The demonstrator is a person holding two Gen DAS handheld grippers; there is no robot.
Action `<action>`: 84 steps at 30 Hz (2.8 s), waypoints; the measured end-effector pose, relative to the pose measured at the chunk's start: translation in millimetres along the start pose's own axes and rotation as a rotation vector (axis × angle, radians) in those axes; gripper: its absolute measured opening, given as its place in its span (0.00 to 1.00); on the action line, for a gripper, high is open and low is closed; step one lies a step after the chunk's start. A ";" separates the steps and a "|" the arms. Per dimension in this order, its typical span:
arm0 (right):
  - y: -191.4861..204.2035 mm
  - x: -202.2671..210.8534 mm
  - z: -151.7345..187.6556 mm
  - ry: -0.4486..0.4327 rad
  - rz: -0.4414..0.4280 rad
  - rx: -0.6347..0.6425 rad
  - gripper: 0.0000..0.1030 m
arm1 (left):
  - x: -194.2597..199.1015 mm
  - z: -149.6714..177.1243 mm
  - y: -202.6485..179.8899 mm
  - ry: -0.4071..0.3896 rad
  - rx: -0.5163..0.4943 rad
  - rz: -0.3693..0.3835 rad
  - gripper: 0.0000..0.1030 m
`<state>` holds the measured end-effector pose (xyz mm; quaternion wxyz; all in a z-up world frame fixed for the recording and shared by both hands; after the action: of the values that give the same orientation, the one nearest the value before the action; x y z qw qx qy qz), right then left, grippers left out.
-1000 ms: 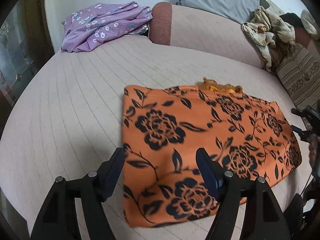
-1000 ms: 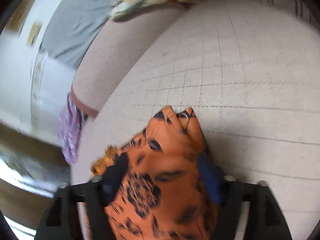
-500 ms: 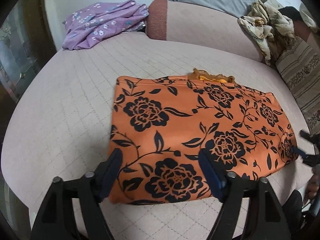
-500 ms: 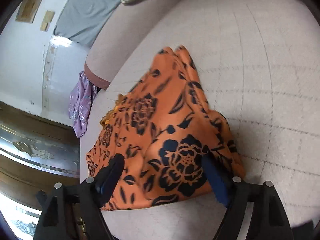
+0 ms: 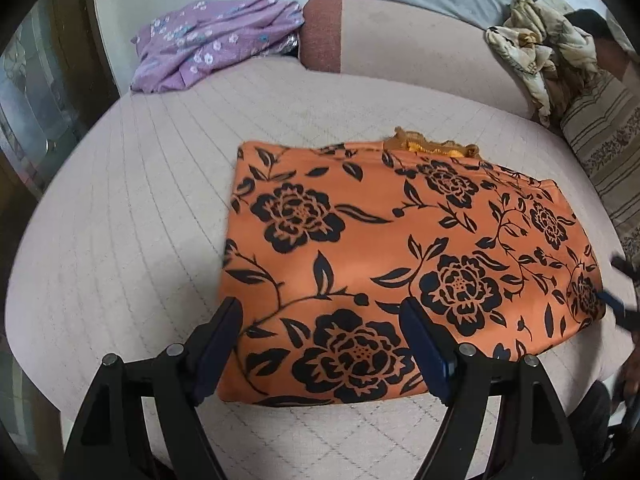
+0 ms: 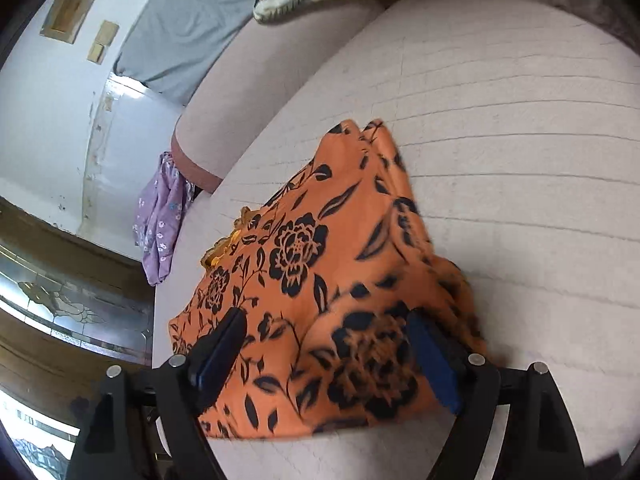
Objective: Fold small clothes
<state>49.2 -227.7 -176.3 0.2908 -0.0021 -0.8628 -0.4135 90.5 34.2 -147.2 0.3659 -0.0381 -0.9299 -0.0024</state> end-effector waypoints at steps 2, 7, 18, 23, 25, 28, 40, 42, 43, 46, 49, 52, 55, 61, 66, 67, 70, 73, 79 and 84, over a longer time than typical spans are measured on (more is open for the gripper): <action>-19.0 19.9 7.1 -0.008 0.033 -0.041 0.82 | -2.9 3.9 -4.3 0.006 0.010 0.012 0.79; -55.4 46.9 12.0 -0.030 0.126 -0.049 0.82 | -10.3 12.9 -22.9 0.032 -0.046 0.025 0.79; -32.1 -1.0 13.3 0.004 0.018 -0.063 0.23 | -12.8 17.7 -35.8 0.046 -0.087 0.017 0.79; -44.2 -5.0 26.5 0.054 0.156 0.117 0.15 | -20.1 20.2 -39.0 0.062 -0.104 0.005 0.79; -37.5 0.0 26.4 0.046 0.191 0.211 0.20 | -22.2 20.5 -40.7 0.061 -0.116 0.002 0.78; -36.1 9.0 23.5 0.046 0.185 0.217 0.40 | -23.5 17.4 -43.0 0.045 -0.125 0.004 0.79; -8.5 -34.8 -68.9 -0.048 0.085 0.247 0.74 | -43.0 18.0 -42.0 0.068 -0.135 -0.003 0.79; 8.1 -55.4 -74.1 -0.044 0.064 0.325 0.71 | -44.9 17.5 -37.2 0.069 -0.131 -0.012 0.79; 12.7 -67.5 -76.0 -0.037 0.083 0.368 0.67 | -46.4 17.5 -35.1 0.075 -0.124 -0.013 0.79; 6.4 -98.9 -75.0 0.012 0.152 0.443 0.33 | -48.4 16.1 -32.7 0.076 -0.113 -0.015 0.79; 4.6 -109.7 -66.6 0.043 0.173 0.482 0.08 | -47.8 15.7 -32.9 0.067 -0.136 -0.015 0.79; 14.9 -95.6 -70.9 -0.026 0.215 0.554 0.06 | -50.6 14.2 -33.8 0.062 -0.140 -0.019 0.79; -5.9 -103.1 -70.0 -0.002 0.300 0.566 0.05 | -54.7 13.0 -38.5 0.067 -0.133 -0.010 0.79; -14.3 -88.1 -75.8 -0.045 0.278 0.434 0.25 | -59.6 13.9 -41.4 0.050 -0.152 -0.006 0.85; 17.1 -64.0 -92.4 -0.121 0.207 0.408 0.30 | -63.3 14.1 -39.0 0.046 -0.130 -0.006 0.88; 26.5 -64.2 -93.8 -0.127 0.174 0.408 0.38 | -63.3 14.3 -39.1 0.046 -0.131 -0.006 0.88; 49.0 -83.1 -86.2 -0.066 0.037 0.365 0.75 | -63.6 14.9 -38.9 0.041 -0.131 -0.010 0.88; 33.1 -126.7 -72.9 0.080 -0.020 0.255 0.71 | -63.2 14.9 -38.7 0.046 -0.138 -0.010 0.88; -2.1 -93.1 -94.0 -0.068 0.108 0.094 0.71 | -58.7 15.2 -36.0 0.044 -0.131 -0.017 0.88; 24.0 -9.8 -38.9 -0.087 -0.002 0.140 0.71 | -47.7 14.2 -43.1 0.037 -0.121 -0.008 0.88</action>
<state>82.6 -237.4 -145.2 0.2520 0.0010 -0.9014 -0.3520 112.5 -11.6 -189.1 0.3800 -0.0563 -0.9213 -0.0607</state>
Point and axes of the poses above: each gripper's, at about its wrist camera, not at the fingertips, and x roughly against the way its jaws point, y to its left, z to its underside, the point moved 8 cm from there along -x, roughly the way its jaws point, and after that the axes turned 14 degrees about -y, right-handed, at the moved point
